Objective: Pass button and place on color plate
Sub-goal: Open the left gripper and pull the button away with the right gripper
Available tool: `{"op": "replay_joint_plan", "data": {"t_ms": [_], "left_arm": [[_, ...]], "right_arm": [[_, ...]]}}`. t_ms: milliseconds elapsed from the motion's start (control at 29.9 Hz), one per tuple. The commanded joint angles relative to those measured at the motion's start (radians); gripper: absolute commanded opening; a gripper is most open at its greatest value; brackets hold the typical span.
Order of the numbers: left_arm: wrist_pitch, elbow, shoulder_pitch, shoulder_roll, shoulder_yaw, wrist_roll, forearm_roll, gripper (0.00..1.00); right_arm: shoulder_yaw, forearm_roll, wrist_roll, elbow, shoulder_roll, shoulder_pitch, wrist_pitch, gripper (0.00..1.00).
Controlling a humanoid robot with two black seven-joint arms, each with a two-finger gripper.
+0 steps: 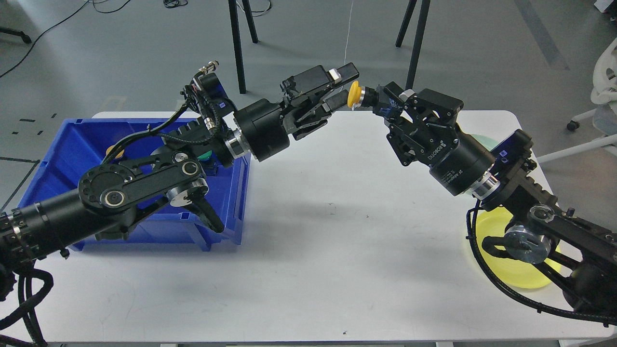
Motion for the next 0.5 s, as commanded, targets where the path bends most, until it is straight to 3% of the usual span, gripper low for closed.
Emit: {"op": "replay_joint_plan", "data": {"t_ms": [0, 267, 468], "left_arm": [[0.0, -0.001, 0.002, 0.0, -0.002, 0.0, 0.0, 0.89], [-0.002, 0.002, 0.003, 0.0, -0.005, 0.0, -0.019, 0.91], [-0.006, 0.008, 0.003, -0.002, -0.005, 0.0, -0.036, 0.92]], "right_arm": [[0.088, 0.001, 0.0, -0.006, -0.014, -0.104, -0.001, 0.05], [0.394, 0.014, 0.0, -0.032, -0.008, -0.523, -0.054, 0.05], [0.474, 0.014, 0.0, -0.099, -0.004, -0.703, -0.152, 0.05]]}}
